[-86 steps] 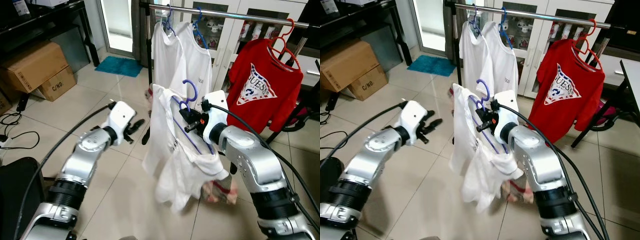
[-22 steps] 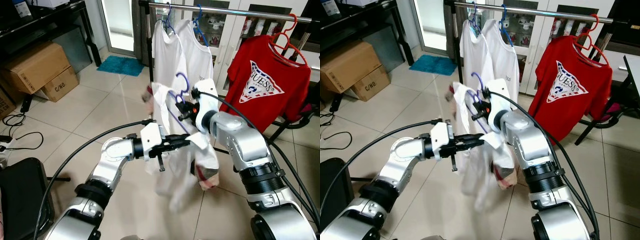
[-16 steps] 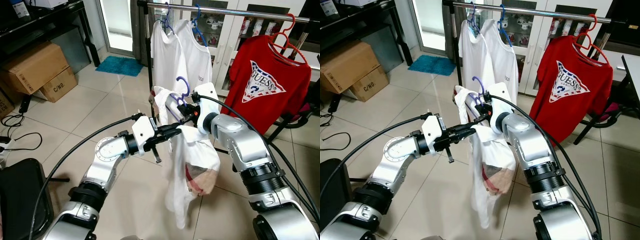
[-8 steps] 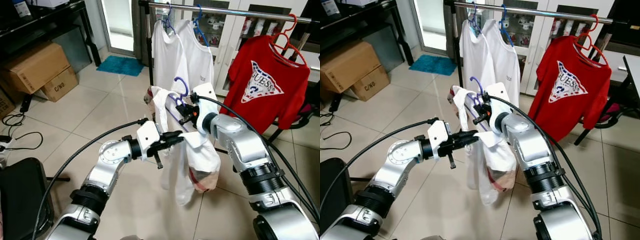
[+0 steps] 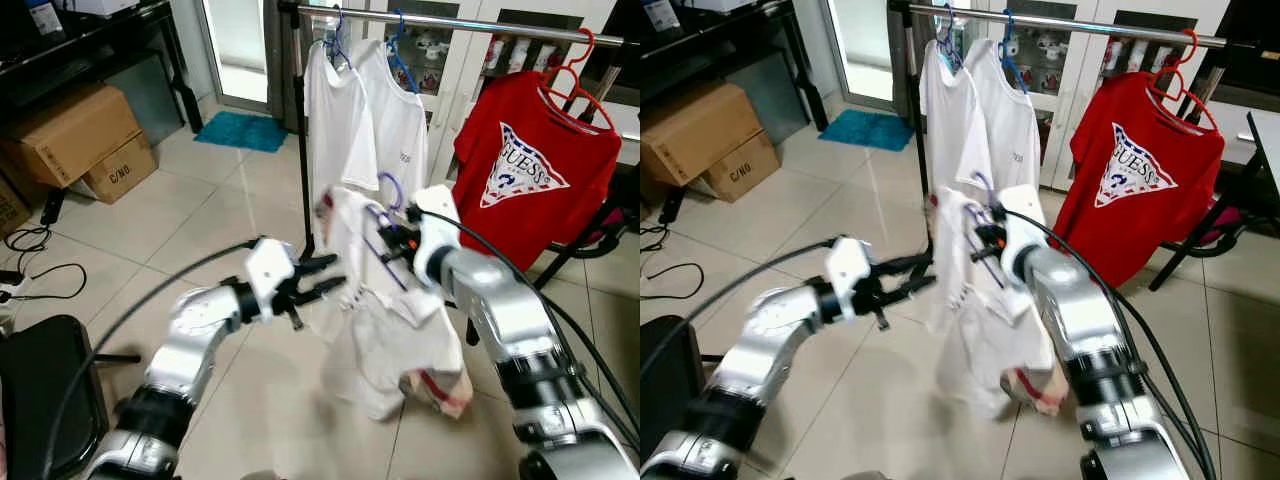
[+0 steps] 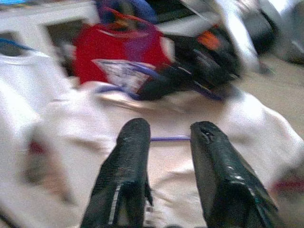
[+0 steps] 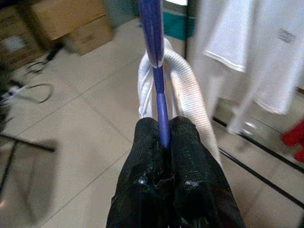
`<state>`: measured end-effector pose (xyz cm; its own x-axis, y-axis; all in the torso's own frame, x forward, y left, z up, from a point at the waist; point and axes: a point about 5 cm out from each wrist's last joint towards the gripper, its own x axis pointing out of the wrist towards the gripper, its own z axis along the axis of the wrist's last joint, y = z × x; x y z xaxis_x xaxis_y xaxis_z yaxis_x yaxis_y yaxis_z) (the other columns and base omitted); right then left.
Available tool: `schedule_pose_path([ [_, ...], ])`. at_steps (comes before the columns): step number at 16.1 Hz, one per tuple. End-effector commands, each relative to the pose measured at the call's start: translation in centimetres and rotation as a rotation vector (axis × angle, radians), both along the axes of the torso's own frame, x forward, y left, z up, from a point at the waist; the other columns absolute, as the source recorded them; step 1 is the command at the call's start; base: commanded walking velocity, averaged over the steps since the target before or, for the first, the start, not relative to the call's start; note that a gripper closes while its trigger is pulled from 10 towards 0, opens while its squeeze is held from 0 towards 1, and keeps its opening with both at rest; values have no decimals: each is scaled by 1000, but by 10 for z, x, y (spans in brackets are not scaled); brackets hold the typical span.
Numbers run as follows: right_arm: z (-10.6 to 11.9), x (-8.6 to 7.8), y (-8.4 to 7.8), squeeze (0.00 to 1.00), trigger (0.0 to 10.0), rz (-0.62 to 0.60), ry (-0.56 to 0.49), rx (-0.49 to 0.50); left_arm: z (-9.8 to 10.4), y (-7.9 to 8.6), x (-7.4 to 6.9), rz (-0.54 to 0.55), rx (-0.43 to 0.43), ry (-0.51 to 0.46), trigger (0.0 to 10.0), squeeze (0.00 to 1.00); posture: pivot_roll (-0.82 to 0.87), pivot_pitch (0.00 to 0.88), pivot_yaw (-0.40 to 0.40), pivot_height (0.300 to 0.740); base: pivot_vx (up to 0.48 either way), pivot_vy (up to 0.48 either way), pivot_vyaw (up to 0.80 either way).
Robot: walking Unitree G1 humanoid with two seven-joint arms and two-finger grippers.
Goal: Hang hanger
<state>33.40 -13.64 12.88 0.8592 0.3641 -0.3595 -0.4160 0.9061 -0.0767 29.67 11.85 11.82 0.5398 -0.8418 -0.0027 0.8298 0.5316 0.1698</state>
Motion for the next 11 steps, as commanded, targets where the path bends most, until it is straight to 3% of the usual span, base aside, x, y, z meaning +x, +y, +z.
schedule_pose_path([
  [1, 7, 0, -9, 0, 10000, -58, -61, 6, 10, 9, 2, 87, -54, -7, 10000, 1000, -83, 0, 48, 740, 0, 0, 0],
  [2, 0, -5, -19, 0, 10000, -137, -55, 18, 11, 21, 1, 206, -93, 48, 10000, 0, -76, 0, 44, 740, 0, 0, 0],
  [3, -8, -10, -27, 0, 10000, -196, -43, 28, 10, 31, -2, 297, -121, 79, 10000, 0, -64, 0, 33, 740, 0, 0, 0],
  [4, -23, -22, -36, 0, 10000, -285, -9, 37, 6, 44, -5, 458, -124, 76, 10000, 0, -48, 0, 17, 740, 0, 0, 0],
  [5, -28, -28, -39, 0, 10000, -313, 4, 41, 4, 49, -7, 514, -129, 81, 10000, 0, -45, 0, 12, 740, 0, 0, 0],
  [6, -36, -36, -40, 0, 10000, -343, 34, 77, 0, 58, -8, 627, -114, 88, 10000, 0, -43, 0, 6, 740, 0, 0, 0],
  [7, -42, -46, -42, 0, 10000, -373, 30, 67, -8, 68, -10, 763, -30, 84, 10000, 0, -36, 0, -16, 740, 0, 0, 0],
  [8, -44, -52, -44, 0, 10000, -421, 0, 52, -11, 73, -13, 836, -34, 65, 10000, 0, -34, 0, -21, 740, 0, 0, 0],
  [9, -42, -58, -44, 0, 10000, -452, -33, 105, -13, 72, -17, 883, -67, 114, 10000, 0, -35, 5, -30, 740, 244, 0, 0],
  [11, -48, -67, -46, 0, 10000, -502, -30, 113, -15, 69, -24, 893, -82, 151, 10000, 0, -44, 19, -24, 740, 349, 0, 0],
])
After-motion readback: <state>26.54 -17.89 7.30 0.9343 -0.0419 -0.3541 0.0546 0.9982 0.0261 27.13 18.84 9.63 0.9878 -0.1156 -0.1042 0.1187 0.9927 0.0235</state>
